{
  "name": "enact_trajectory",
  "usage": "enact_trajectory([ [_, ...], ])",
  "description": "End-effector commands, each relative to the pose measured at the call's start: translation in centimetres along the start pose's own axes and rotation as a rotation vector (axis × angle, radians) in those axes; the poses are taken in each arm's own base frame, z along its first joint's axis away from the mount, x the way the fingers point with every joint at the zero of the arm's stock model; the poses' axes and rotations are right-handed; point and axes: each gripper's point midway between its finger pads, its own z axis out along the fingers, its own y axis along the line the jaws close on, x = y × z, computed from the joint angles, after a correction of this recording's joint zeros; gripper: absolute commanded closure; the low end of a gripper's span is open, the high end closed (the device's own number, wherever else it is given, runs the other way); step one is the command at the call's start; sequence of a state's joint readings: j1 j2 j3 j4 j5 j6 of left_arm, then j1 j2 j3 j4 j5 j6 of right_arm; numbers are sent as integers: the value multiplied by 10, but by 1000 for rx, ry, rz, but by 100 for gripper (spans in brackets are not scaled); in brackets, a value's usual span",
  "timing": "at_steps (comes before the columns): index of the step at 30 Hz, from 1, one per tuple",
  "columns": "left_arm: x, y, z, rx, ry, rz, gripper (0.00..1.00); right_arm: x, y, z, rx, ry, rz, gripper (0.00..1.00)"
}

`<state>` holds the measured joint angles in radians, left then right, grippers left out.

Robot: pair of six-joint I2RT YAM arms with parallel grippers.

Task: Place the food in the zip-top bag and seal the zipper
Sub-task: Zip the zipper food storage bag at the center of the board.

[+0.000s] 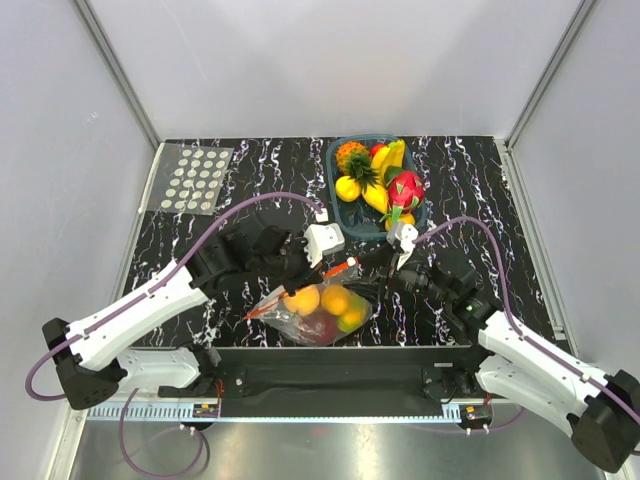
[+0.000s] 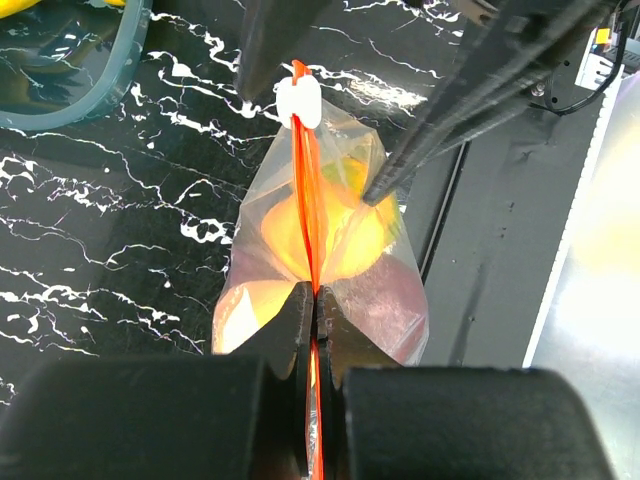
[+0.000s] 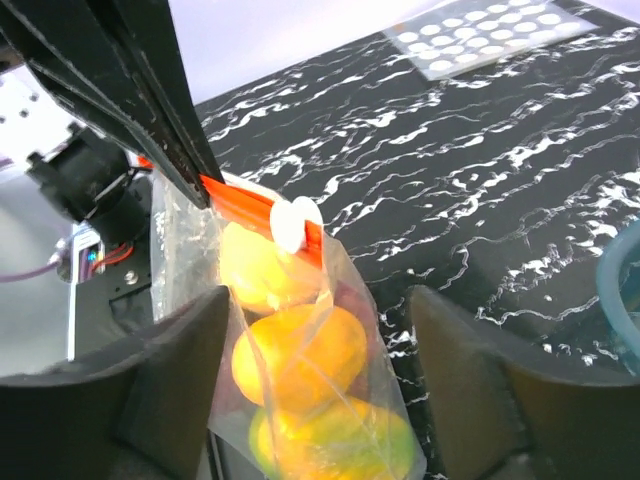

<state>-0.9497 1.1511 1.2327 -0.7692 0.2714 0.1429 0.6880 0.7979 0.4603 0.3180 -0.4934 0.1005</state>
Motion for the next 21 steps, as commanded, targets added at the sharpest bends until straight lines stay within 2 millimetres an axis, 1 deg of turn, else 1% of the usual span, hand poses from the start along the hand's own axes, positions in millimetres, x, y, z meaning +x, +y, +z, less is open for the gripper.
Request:
enact_trajectory([
  [1, -18, -4, -8, 20, -83, 40, 100, -23, 12, 6, -105, -27, -46, 30],
  [2, -17, -4, -8, 21, -81, 39, 100, -19, 12, 8, -118, -11, -40, 38],
  [3, -17, -5, -8, 24, -80, 40, 100, -19, 13, 9, -122, -11, -38, 51],
  [6, -16, -5, -7, 26, -76, 36, 100, -19, 17, 10, -151, -21, -38, 52],
  [7, -16, -4, -7, 25, -76, 37, 100, -19, 18, 9, -154, -25, -39, 54],
  [8, -15, -4, -5, 26, -71, 32, 100, -21, 19, 9, -159, -33, -42, 60],
  [9, -14, -3, -5, 22, -67, 32, 100, -21, 19, 9, -157, -34, -41, 69],
  [10, -13, -2, -3, 20, -63, 27, 100, -21, 19, 8, -154, -35, -40, 73],
  [12, -13, -3, -1, 27, -55, 24, 100, -19, 16, 8, -139, -33, -35, 78],
  [13, -12, -3, 0, 29, -52, 21, 100, -18, 15, 8, -132, -32, -32, 82],
  [15, -13, -2, 1, 28, -50, 18, 99, -18, 13, 8, -116, -34, -24, 85],
  [16, -14, 0, 2, 19, -51, 13, 96, -16, 11, 8, -109, -32, -19, 88],
  [17, -18, 1, 2, 12, -63, 3, 92, -15, 9, 9, -97, -34, -16, 95],
  [19, -22, 2, 7, 15, -71, -16, 68, -9, 5, 11, -77, -22, 13, 100],
  [20, -28, 3, 9, 7, -89, -38, 61, -5, 5, 11, -85, -13, 18, 100],
  [21, -30, 6, 15, 2, -85, -51, 57, -3, 6, 13, -95, -11, 18, 100],
])
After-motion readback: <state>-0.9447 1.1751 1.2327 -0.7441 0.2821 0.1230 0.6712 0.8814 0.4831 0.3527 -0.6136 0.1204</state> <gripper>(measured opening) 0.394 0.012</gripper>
